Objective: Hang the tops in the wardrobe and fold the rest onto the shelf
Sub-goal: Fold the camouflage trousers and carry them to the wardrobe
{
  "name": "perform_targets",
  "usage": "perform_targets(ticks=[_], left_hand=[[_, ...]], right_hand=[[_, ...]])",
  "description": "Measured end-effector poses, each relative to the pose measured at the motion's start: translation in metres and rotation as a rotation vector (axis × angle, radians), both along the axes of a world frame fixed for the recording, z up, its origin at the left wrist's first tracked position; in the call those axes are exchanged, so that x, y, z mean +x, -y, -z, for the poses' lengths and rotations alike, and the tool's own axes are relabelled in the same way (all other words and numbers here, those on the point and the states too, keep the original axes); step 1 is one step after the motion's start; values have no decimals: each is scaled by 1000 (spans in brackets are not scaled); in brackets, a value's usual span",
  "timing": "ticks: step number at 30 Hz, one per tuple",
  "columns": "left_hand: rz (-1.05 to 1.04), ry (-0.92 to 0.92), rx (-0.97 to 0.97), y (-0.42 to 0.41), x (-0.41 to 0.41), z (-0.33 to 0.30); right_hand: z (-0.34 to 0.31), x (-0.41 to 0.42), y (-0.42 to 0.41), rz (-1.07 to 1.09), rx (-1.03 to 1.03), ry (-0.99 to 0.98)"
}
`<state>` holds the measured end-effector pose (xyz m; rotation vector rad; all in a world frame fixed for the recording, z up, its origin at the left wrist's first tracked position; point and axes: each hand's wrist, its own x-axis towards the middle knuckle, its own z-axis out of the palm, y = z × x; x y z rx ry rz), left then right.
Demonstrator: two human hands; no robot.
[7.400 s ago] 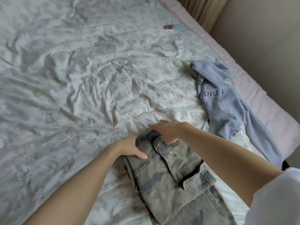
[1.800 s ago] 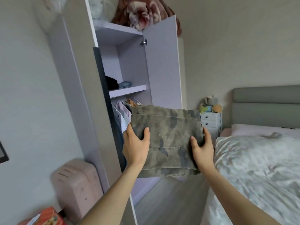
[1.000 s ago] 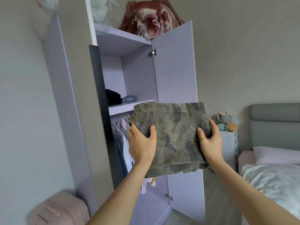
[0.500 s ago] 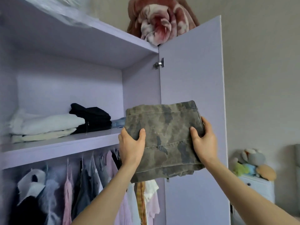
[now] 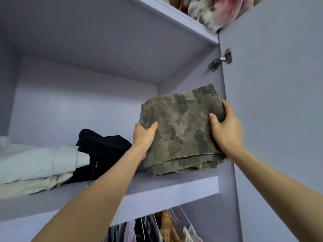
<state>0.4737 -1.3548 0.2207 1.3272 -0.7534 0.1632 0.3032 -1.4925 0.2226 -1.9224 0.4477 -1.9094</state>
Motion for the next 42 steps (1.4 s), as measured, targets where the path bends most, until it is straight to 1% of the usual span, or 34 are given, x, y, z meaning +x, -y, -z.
perform_targets(ticks=[3,5,9,11,13,16,18,20,22,23,24,26,28,31,33,35,37,38,40,42], left_hand=[[-92,11,123,36,71,-37],[-166,19,253,54,106,-51],[-217,-21,463,93,177,-45],[-235,-74,555,104,206,-34],[-289,-106,596,110,229,-26],[-407,-117,670,112,252,-21],[-531,-88,795,111,258,-17],[-658,-20,956,113,256,-11],[-741,114,1071,118,251,-8],[-734,179,1094,120,248,-7],[-686,229,1102,123,245,-5],[-535,356,1110,125,237,-3],[-438,520,1116,123,225,7],[-415,700,1176,110,212,23],[-420,805,1250,104,207,29],[-473,874,1311,105,204,30],[-535,911,1356,108,202,31],[-560,928,1373,109,201,32],[-605,959,1385,110,202,34],[-647,935,1345,111,205,32]], right_hand=[[-35,76,39,108,-3,-89],[-52,113,61,190,-31,-165],[-64,190,102,242,-81,-319],[-61,224,118,224,-85,-410],[-58,254,133,164,-81,-493],[-55,292,150,64,-38,-608],[-52,312,156,3,-14,-707],[-45,328,163,-22,-55,-857],[-35,338,163,8,-177,-1050],[-31,340,161,31,-246,-1109],[-27,340,158,49,-315,-1128],[-23,331,151,20,-376,-1103],[-16,317,147,-5,-419,-1139],[-5,289,152,35,-506,-1323],[-2,274,155,30,-496,-1468],[5,267,156,139,-559,-1576],[22,269,151,339,-710,-1556],[30,272,150,407,-775,-1493],[34,277,150,441,-841,-1364],[21,286,154,396,-846,-1261]])
